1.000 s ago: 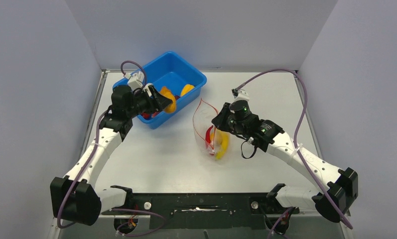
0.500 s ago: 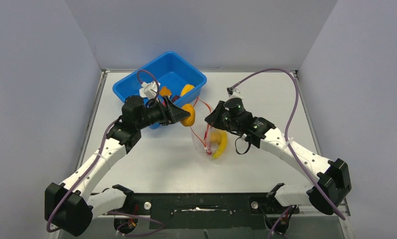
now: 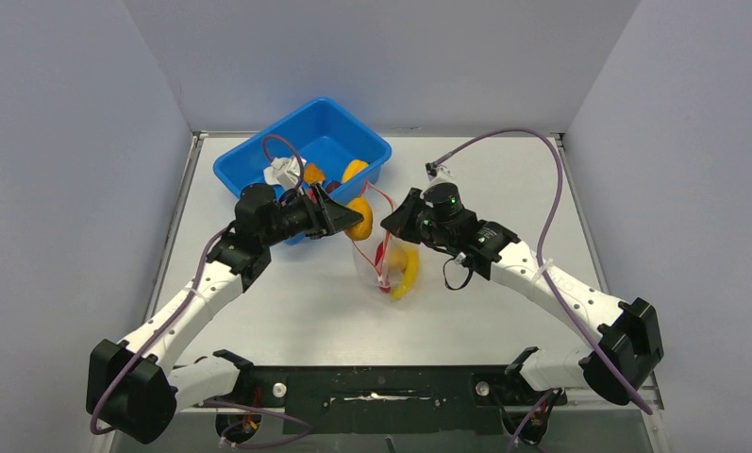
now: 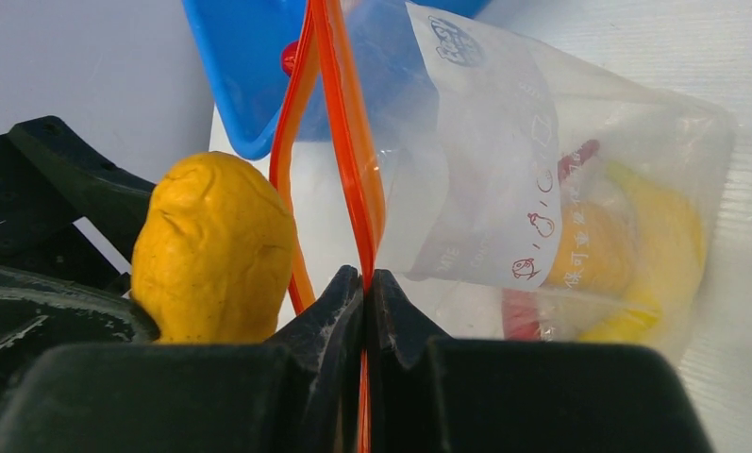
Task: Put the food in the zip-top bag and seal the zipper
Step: Place the fake fruit in the zipper food storage bag.
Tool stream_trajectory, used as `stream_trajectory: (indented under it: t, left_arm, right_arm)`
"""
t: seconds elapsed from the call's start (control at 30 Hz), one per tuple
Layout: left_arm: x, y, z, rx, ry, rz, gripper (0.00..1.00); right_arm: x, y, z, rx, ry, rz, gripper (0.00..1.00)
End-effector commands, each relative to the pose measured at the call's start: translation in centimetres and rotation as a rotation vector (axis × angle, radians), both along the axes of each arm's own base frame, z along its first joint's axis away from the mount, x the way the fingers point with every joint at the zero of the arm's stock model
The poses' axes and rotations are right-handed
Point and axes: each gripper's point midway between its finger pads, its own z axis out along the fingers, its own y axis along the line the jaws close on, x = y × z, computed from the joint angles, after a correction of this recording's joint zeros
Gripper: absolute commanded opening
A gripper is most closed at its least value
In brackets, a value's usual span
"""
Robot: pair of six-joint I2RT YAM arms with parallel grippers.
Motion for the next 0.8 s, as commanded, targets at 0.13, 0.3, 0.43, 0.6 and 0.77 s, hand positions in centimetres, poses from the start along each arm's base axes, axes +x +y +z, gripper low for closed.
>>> stream_trajectory:
  t: [0.13, 0.3, 0.43, 0.6, 0.77]
  left_arm:
    - [1.3, 0.2, -0.9, 0.058, -0.032, 0.056, 0.38]
    - [1.4, 0.0, -1.7, 0.075, -0.010, 0.054, 0.38]
    - [1.6, 0.4, -2.9, 0.121, 0.021, 0.087, 0.38]
    - [1.8, 0.5, -3.6, 0.153, 0.042, 0.088, 0.38]
    - [1.6, 0.3, -3.1, 0.142, 0.038, 0.079, 0.43]
  right_arm:
    - [0.5, 1.8, 4.9, 0.120, -0.104, 0.037, 0.00]
    - [0.1, 2.6, 5.0, 0.136, -0.092, 0.078, 0.00]
    - [0.0, 2.4, 4.9, 0.131, -0.094, 0.071, 0.00]
    - [-0.2, 2.2, 4.7, 0.133, -0.092, 0.065, 0.00]
    - [-0.4, 2.2, 4.4, 0.134, -0.083, 0.069, 0.00]
